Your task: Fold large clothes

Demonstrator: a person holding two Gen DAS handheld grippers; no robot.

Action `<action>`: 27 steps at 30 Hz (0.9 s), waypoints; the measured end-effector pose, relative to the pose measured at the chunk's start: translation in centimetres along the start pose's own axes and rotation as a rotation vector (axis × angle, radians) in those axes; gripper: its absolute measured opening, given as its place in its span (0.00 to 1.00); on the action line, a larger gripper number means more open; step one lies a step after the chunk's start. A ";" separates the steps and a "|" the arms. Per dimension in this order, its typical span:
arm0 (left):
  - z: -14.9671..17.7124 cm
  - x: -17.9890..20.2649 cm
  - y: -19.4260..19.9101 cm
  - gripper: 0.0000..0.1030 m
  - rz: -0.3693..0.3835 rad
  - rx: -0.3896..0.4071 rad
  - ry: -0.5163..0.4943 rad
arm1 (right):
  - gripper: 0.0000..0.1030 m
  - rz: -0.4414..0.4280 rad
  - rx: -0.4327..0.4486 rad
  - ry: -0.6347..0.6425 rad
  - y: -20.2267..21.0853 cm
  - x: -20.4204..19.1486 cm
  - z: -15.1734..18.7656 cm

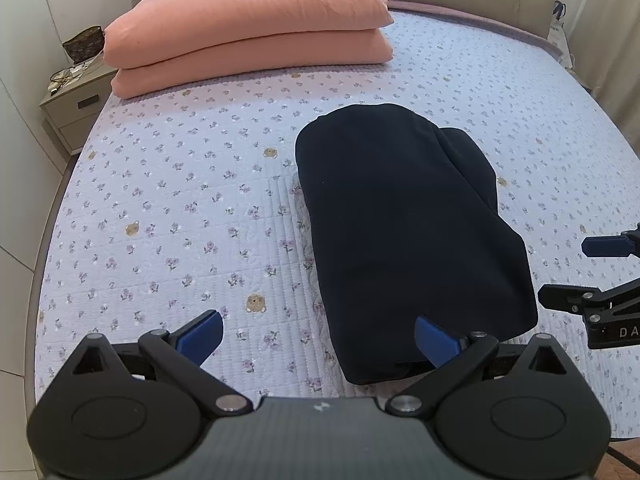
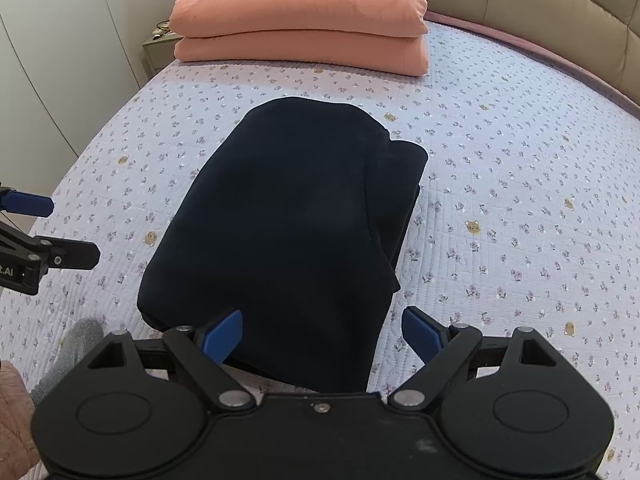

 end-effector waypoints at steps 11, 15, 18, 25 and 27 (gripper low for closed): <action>0.0 0.0 0.0 1.00 0.000 -0.001 0.002 | 0.99 -0.002 -0.001 0.000 -0.1 0.0 0.0; 0.1 0.1 -0.2 1.00 0.000 -0.005 0.001 | 0.99 -0.004 -0.002 0.000 -0.1 0.0 0.0; 0.1 0.2 -0.2 1.00 -0.003 -0.004 0.000 | 0.99 -0.005 -0.004 -0.001 -0.1 -0.1 0.0; 0.3 0.3 -0.4 1.00 0.015 -0.016 0.004 | 0.99 -0.034 -0.008 0.000 -0.1 -0.2 0.1; 0.3 0.4 -0.3 1.00 0.013 -0.013 0.003 | 0.99 -0.031 -0.008 -0.001 -0.1 -0.3 0.1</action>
Point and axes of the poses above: each gripper's, at about its wrist camera, not at the fingertips, and y roughly against the way its jaws point, x to its right, z to its underside, the point moved 2 cm from there along -y, roughly the way its jaws point, and after that the axes turned 2 degrees about y, right-handed, at the moved point
